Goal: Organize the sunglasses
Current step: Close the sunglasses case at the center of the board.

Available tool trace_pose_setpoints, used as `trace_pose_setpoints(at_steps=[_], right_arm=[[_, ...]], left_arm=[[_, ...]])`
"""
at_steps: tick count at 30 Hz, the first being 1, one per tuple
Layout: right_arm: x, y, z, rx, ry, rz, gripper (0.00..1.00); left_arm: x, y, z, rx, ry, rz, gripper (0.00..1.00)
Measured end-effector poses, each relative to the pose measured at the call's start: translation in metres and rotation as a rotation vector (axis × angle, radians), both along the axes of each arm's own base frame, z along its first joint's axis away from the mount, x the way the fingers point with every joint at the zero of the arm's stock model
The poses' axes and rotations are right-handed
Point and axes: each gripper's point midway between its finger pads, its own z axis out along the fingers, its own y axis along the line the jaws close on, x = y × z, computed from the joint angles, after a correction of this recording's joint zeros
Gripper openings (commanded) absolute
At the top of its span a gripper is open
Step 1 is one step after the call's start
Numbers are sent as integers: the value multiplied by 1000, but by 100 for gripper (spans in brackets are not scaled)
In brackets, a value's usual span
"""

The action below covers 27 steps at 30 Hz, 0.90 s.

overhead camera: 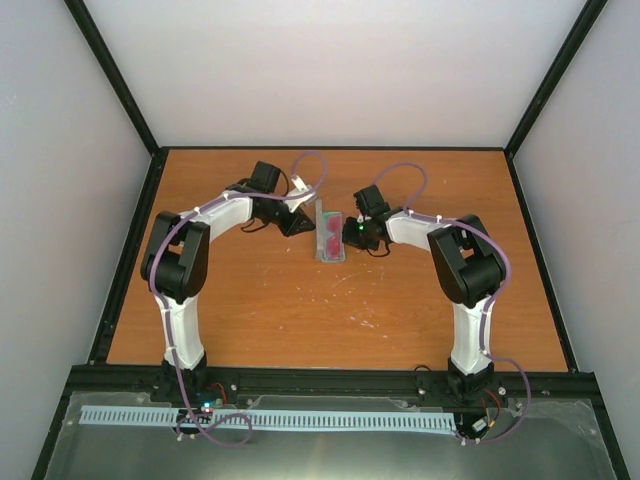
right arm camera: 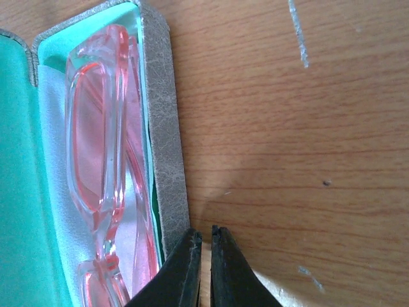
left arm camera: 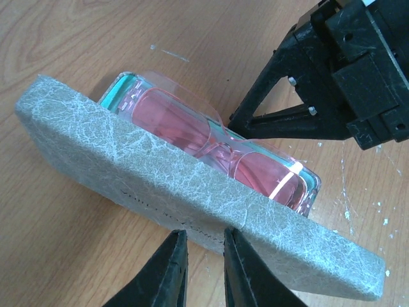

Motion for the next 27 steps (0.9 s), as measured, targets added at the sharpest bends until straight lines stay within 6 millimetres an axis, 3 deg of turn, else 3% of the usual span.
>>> trace_pose_setpoints(at_steps=[11, 27], right_arm=[[1, 4, 0, 23, -4, 10, 7], [3, 4, 0, 26, -9, 9, 6]], left_arm=[[9, -11, 7, -23, -8, -3, 19], [1, -32, 1, -41, 0, -45, 18]])
